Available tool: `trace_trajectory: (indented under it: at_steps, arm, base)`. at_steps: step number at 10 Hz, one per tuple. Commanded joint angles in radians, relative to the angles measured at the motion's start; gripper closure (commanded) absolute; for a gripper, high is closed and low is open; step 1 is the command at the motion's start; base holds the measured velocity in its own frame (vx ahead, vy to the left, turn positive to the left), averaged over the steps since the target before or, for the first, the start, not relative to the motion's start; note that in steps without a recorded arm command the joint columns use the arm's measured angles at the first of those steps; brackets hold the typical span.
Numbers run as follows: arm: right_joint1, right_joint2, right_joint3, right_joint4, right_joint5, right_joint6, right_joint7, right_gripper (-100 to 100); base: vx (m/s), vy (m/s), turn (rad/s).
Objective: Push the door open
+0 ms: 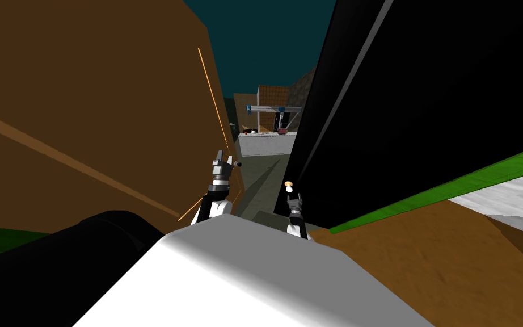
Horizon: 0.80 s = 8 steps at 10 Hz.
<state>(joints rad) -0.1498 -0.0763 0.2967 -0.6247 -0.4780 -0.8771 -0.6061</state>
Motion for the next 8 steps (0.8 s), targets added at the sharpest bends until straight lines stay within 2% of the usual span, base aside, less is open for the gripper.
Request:
trace_trajectory:
  at_steps: [1,2,4,6,7,8]
  arm:
    - [0.002,0.006,0.007,-0.004,-0.019,-0.001,-0.050,-100]
    - [0.002,0.006,0.007,-0.004,-0.019,-0.001,-0.058,-100]
    - [0.010,0.016,0.018,-0.020,-0.050,0.001,-0.124,-100]
    - [0.014,0.022,0.023,-0.027,-0.065,0.002,-0.176,-100]
    - [0.014,0.022,0.023,-0.027,-0.065,0.002,-0.183,-100]
    - [0.018,0.027,0.028,-0.035,-0.079,0.003,-0.222,-100]
  base:
    - [-0.065,-0.024,0.038]
    - [-0.044,-0.018,0.031]
    - [-0.052,-0.017,0.069]
    - [-0.057,-0.023,0.032]
    - [-0.035,-0.018,0.023]
    - [-0.035,-0.018,0.045]
